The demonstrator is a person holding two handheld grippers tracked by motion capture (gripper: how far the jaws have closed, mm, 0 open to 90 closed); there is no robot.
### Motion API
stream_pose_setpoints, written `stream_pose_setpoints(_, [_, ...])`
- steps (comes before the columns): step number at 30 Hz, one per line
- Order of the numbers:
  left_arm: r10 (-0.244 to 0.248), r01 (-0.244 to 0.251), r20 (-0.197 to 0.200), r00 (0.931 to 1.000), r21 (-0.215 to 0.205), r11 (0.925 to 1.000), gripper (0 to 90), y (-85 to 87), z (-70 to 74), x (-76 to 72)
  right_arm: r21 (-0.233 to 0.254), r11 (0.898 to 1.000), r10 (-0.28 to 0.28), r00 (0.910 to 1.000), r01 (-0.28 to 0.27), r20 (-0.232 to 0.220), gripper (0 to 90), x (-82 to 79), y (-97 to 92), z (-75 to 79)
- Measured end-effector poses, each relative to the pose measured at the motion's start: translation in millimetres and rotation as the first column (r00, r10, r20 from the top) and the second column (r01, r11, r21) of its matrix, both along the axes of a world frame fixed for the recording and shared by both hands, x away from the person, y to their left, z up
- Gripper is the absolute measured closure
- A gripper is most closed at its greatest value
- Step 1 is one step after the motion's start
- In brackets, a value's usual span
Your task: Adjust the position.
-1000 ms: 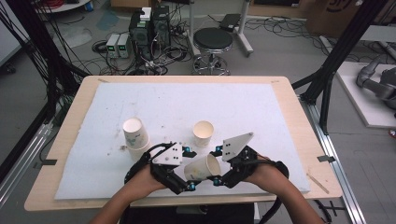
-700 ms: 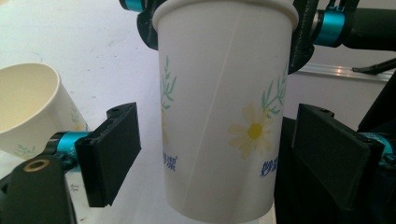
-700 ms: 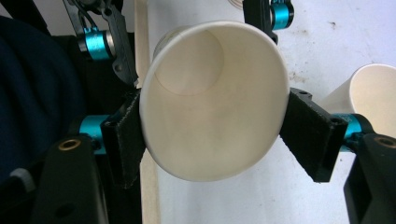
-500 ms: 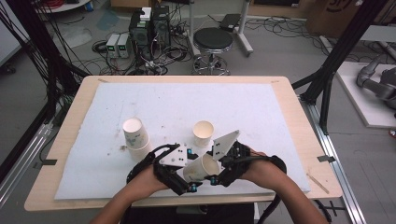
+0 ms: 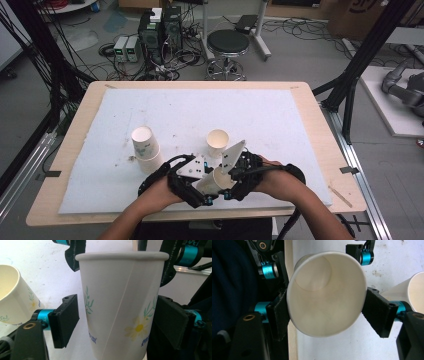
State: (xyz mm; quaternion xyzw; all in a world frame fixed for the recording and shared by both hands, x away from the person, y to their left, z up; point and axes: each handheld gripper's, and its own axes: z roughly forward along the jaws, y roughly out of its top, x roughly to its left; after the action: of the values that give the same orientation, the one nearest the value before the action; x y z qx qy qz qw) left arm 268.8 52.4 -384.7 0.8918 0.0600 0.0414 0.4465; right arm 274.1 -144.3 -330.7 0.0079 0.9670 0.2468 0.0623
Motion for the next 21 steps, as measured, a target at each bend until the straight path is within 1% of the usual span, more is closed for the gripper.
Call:
stream_pose_setpoints(5, [0.001,-0.001,-0.011,0.9999,0.007,1.0,25.6,-1.4,-1.2,0.3,-0.004,1.0,0.006,1.0,-0.006,-0.003,28.3,-0.3,2.2,-0.1])
stream_pose_setpoints(6, [-0.003,0.003,-0.008,1.0,0.015,0.9999,26.5,-1.2,-1.2,0.9,-0.007,1.0,0.008,1.0,-0.008,-0.002,28.3,-0.5,2.7,0.3])
stream_pose_setpoints(13, [-0.017,0.017,-0.022,0.9996,0.021,0.9996,31.4,-1.8,-2.4,0.8,-0.018,1.0,0.011,0.9999,-0.011,0.0,28.3,-0.9,4.7,-0.9])
stream_pose_setpoints(16, [-0.021,0.022,-0.024,0.9995,0.031,0.9993,33.1,-2.5,-2.8,0.8,-0.025,1.0,0.012,0.9999,-0.012,-0.002,28.3,-1.0,5.6,-1.4])
stream_pose_setpoints(20, [-0.021,0.021,-0.029,0.9994,0.029,0.9993,33.8,-2.8,-4.1,1.1,-0.029,1.0,0.013,0.9999,-0.013,-0.003,28.4,-0.4,6.3,-2.1])
stream_pose_setpoints(21, [-0.015,0.016,-0.032,0.9994,0.017,0.9997,34.0,-2.9,-4.9,0.7,-0.028,1.0,0.013,0.9999,-0.014,-0.004,28.4,-0.3,6.0,-2.2])
